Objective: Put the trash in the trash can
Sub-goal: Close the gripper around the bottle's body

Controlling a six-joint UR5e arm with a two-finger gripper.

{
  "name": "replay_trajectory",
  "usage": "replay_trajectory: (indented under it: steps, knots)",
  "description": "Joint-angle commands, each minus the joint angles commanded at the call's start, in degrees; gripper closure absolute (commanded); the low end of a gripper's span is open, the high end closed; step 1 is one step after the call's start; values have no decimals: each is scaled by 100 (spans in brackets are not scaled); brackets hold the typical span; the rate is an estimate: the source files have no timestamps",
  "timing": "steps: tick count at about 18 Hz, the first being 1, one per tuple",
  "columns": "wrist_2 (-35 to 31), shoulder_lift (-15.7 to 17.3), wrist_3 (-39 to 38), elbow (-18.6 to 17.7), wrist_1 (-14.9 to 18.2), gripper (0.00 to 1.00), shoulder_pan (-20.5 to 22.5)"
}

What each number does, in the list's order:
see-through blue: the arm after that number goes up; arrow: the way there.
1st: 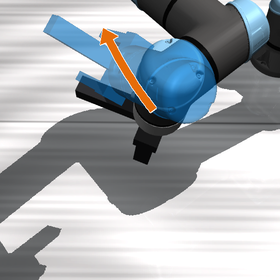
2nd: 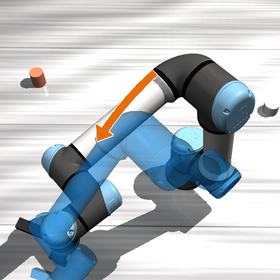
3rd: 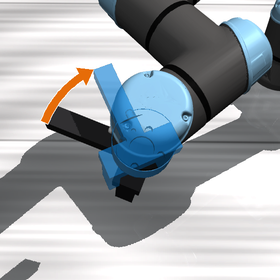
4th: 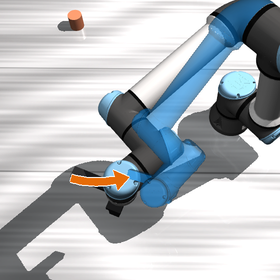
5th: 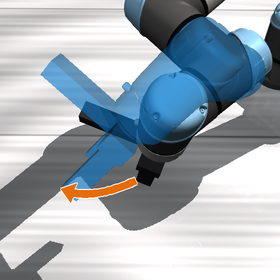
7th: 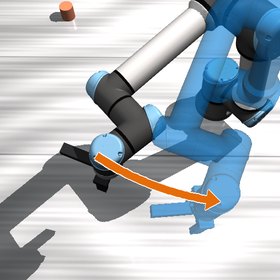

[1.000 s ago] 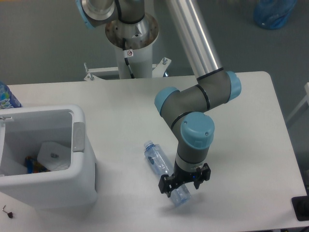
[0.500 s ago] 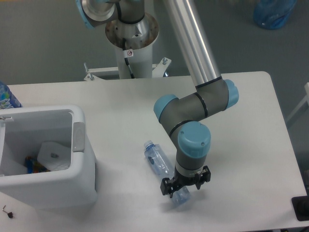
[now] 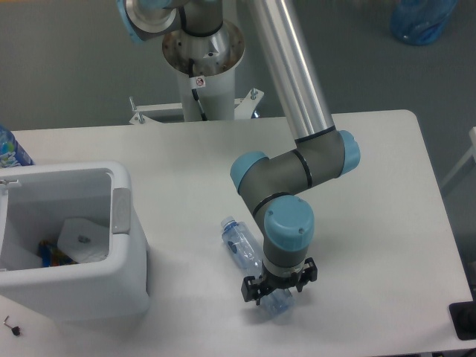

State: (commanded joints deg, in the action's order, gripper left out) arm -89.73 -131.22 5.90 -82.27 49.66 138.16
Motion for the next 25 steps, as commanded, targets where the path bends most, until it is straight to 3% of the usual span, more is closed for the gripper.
replay_trajectory:
  steps: [3,8,16,25]
  knots:
    - [-9,-27,-62,27,0,1,0]
    - [-9,0,-62,27,9,19,0]
    - [-9,61,-54,-17,9,36,-9]
    - [0,96,-36,-17,9,41,0]
